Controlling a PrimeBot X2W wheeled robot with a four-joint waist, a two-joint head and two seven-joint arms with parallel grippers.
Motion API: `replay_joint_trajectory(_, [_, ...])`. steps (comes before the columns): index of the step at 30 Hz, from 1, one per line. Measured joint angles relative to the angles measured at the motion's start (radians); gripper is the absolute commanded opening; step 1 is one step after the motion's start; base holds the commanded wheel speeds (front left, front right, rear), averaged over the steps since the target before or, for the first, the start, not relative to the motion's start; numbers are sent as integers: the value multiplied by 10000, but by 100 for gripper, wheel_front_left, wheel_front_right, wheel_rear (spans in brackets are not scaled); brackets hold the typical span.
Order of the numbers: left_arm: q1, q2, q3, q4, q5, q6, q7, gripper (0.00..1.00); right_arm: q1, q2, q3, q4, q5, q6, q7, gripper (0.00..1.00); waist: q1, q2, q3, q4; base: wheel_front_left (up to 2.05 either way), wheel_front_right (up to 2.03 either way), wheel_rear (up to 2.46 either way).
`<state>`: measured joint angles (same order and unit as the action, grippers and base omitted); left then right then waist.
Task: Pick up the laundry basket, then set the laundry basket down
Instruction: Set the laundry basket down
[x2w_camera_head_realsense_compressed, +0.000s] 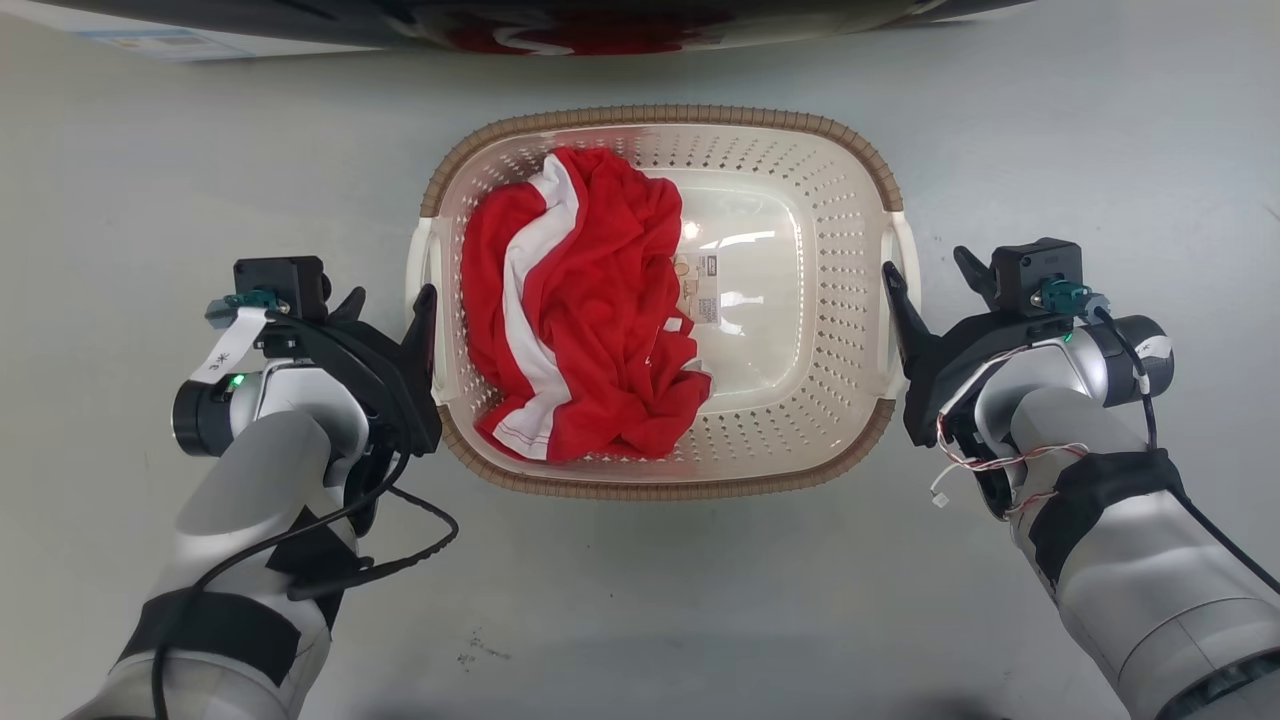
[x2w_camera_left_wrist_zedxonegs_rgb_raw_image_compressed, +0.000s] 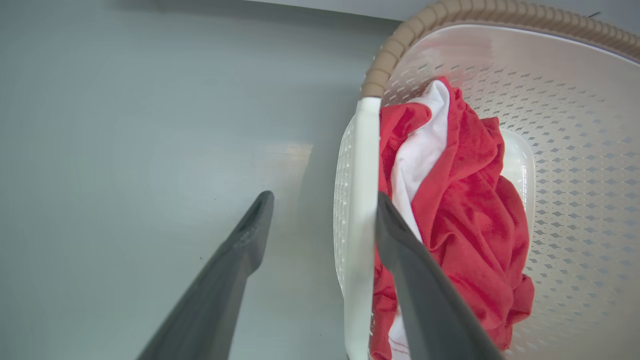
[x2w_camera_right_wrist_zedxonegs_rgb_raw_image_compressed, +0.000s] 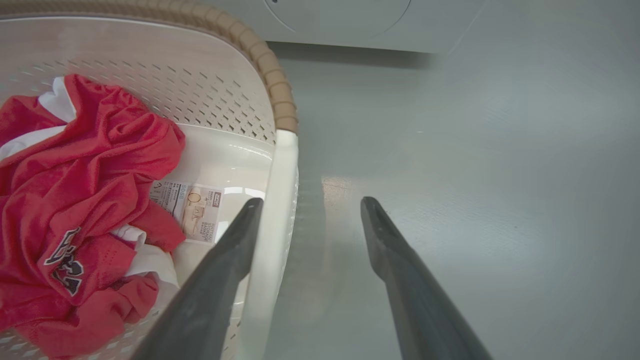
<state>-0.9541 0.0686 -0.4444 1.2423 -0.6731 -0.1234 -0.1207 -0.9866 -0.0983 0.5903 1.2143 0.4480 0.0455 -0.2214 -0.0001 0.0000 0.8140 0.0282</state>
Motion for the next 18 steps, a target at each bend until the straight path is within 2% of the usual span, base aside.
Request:
replay_joint_trajectory(8, [288, 42, -219, 48, 46, -2, -295, 100, 216, 19, -44, 12, 54, 178, -111, 100, 0, 0, -514, -31, 0, 0, 0])
replay_joint_trajectory(18, [1050, 81, -443, -90, 165, -13, -1053, 100, 1062, 46, -125, -297, 142, 353, -272, 100, 0, 0, -1678, -97, 0, 0, 0])
